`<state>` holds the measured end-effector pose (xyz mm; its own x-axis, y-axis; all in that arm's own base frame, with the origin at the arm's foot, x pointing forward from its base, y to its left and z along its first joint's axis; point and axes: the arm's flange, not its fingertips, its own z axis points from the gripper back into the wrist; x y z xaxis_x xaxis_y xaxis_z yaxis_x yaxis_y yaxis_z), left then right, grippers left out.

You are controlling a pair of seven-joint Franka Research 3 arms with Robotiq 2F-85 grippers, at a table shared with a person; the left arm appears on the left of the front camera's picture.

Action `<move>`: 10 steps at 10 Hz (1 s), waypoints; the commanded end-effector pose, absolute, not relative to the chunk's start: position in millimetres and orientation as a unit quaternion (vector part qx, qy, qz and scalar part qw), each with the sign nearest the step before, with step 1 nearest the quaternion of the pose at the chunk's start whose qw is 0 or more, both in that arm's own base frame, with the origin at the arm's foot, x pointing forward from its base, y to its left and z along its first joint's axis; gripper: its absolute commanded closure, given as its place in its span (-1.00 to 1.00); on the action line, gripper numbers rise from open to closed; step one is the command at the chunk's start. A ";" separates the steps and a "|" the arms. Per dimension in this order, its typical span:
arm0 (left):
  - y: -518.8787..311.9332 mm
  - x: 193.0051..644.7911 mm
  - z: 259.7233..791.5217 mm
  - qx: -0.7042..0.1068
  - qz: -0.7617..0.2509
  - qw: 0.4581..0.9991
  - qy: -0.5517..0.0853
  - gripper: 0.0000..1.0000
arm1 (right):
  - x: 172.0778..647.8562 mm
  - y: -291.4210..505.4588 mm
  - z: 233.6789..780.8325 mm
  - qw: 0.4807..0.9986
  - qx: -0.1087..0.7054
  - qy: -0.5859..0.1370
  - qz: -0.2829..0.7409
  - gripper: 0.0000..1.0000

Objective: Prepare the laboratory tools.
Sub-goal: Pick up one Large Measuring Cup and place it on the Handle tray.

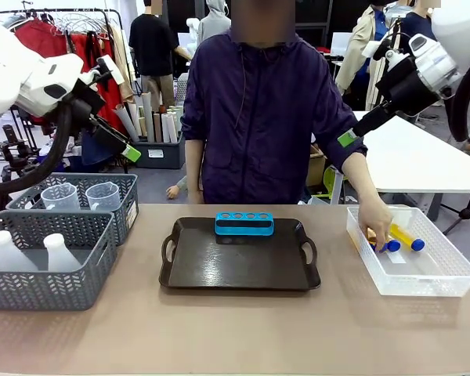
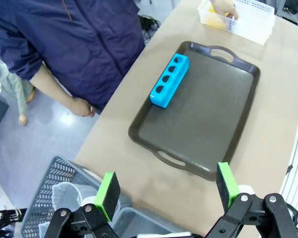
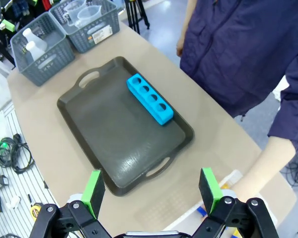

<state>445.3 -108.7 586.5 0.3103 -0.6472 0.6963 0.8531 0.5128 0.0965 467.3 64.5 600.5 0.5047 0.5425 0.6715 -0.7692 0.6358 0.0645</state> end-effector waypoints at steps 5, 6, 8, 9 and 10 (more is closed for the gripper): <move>-79.4 491.7 595.7 -0.056 -0.353 0.904 -0.235 -1.00 | 466.5 63.3 602.0 0.845 0.187 -0.316 0.388 -1.00; -65.0 505.2 594.6 -0.033 -0.317 0.923 -0.215 -1.00 | 466.5 63.3 602.0 0.845 0.187 -0.316 0.388 -1.00; -31.1 539.3 578.1 -0.032 -0.252 0.954 -0.160 -1.00 | 466.5 63.3 602.0 0.845 0.187 -0.316 0.388 -1.00; -15.5 555.5 566.0 -0.033 -0.236 0.960 -0.148 -1.00 | 466.5 63.3 602.0 0.845 0.187 -0.316 0.388 -1.00; 1.2 568.7 557.9 -0.032 -0.213 0.967 -0.136 -1.00 | 466.5 63.3 602.0 0.845 0.187 -0.316 0.388 -1.00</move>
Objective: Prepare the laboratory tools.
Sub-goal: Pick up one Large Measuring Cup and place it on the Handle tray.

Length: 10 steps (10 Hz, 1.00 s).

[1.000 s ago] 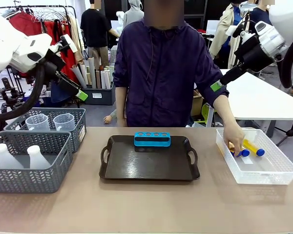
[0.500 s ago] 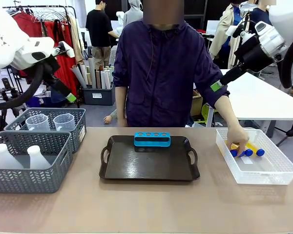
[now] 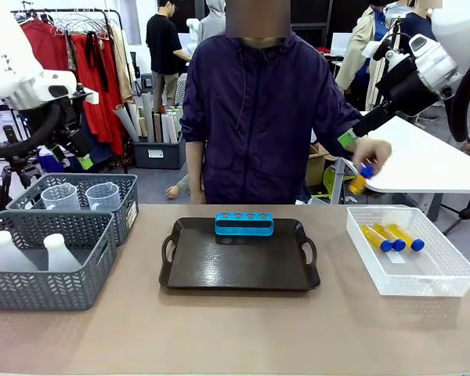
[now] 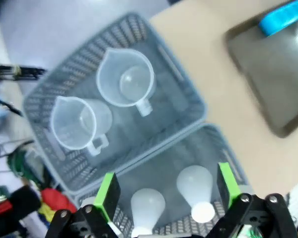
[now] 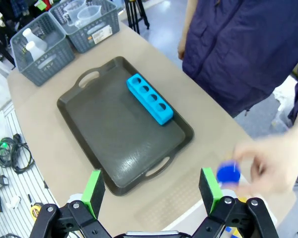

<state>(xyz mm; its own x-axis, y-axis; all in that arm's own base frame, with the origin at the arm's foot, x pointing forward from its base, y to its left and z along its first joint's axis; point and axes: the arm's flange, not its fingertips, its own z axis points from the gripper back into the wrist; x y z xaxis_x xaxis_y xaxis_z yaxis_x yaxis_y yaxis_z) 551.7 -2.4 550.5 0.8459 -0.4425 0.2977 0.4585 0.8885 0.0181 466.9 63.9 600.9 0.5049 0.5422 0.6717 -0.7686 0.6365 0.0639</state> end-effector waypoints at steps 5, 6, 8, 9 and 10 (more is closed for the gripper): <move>34.7 584.2 525.8 -0.028 -0.176 0.976 -0.128 -1.00 | 466.5 63.3 602.0 0.845 0.187 -0.316 0.388 -1.00; 34.7 584.2 525.8 -0.028 -0.176 0.976 -0.128 -1.00 | 466.5 63.3 602.0 0.845 0.187 -0.316 0.388 -1.00; 34.7 584.2 525.8 -0.028 -0.176 0.976 -0.128 -1.00 | 466.5 63.3 602.0 0.845 0.187 -0.316 0.388 -1.00; 32.3 587.9 522.1 -0.028 -0.173 0.976 -0.131 -1.00 | 466.5 63.3 602.0 0.845 0.187 -0.316 0.388 -1.00; 44.4 605.1 512.6 -0.030 -0.160 0.980 -0.117 -1.00 | 466.5 63.3 602.0 0.845 0.187 -0.316 0.388 -1.00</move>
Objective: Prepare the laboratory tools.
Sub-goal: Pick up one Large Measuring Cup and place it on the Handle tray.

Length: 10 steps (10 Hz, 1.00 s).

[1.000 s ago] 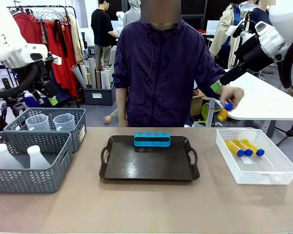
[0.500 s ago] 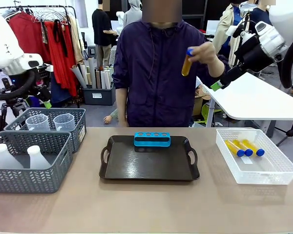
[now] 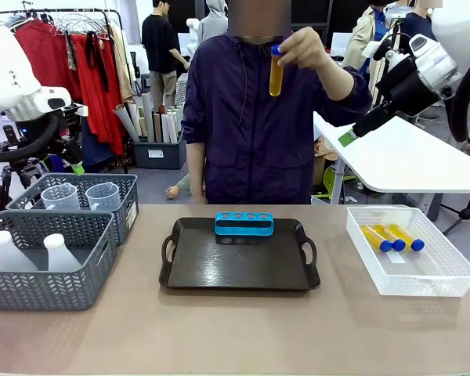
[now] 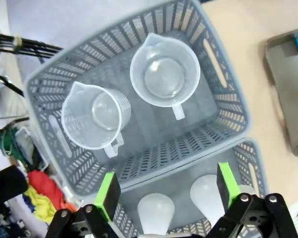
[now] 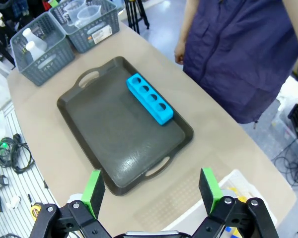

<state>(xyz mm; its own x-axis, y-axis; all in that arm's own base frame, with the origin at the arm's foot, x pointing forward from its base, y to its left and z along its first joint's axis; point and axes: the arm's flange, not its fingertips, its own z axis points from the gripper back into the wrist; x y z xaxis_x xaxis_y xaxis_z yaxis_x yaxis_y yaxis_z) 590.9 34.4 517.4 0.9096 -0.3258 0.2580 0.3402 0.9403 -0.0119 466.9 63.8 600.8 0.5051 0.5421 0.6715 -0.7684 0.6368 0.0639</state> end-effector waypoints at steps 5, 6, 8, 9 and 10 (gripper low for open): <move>84.1 657.5 467.6 -0.033 -0.065 0.994 -0.077 -1.00 | 466.5 63.3 602.0 0.845 0.187 -0.316 0.388 -1.00; 90.3 664.3 458.5 -0.031 -0.048 0.996 -0.069 -1.00 | 466.5 63.3 602.0 0.845 0.187 -0.316 0.388 -1.00; 99.9 670.7 444.6 -0.035 -0.030 0.998 -0.050 -1.00 | 466.5 63.3 602.0 0.845 0.187 -0.316 0.388 -1.00; 103.2 672.6 440.1 -0.032 -0.020 0.998 -0.046 -1.00 | 466.5 63.3 602.0 0.845 0.187 -0.316 0.388 -1.00; 105.4 671.4 436.4 -0.030 -0.014 0.999 -0.043 -1.00 | 466.5 63.3 602.0 0.845 0.187 -0.316 0.388 -1.00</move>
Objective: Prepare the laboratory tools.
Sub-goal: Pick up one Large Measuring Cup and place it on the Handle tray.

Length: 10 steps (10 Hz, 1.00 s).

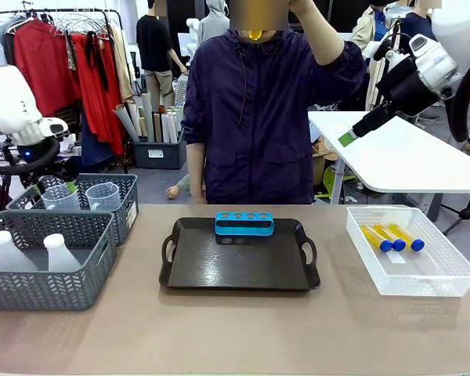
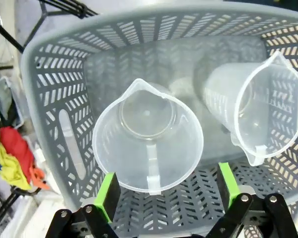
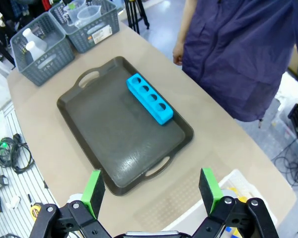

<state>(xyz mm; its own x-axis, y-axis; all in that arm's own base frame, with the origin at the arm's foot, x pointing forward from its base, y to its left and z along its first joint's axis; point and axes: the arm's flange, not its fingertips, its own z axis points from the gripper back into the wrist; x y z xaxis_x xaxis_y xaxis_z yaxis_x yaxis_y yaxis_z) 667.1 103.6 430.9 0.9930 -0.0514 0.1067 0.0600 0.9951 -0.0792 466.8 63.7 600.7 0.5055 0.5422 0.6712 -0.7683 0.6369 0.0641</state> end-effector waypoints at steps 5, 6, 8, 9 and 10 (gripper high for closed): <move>114.1 657.8 416.5 -0.021 0.006 0.999 -0.023 -1.00 | 466.5 63.3 602.0 0.845 0.187 -0.316 0.388 -1.00; 114.6 657.1 413.1 -0.025 0.005 1.000 -0.018 -1.00 | 466.5 63.3 602.0 0.845 0.187 -0.316 0.388 -1.00; 110.9 658.8 406.6 -0.020 -0.002 1.000 -0.015 -1.00 | 466.5 63.3 602.0 0.845 0.187 -0.316 0.388 -1.00; 108.6 660.3 403.4 -0.017 -0.007 1.000 -0.010 -1.00 | 466.5 63.3 602.0 0.845 0.187 -0.316 0.388 -1.00; 105.3 660.5 399.9 -0.018 -0.009 1.000 -0.008 -1.00 | 466.5 63.3 602.0 0.845 0.187 -0.316 0.388 -1.00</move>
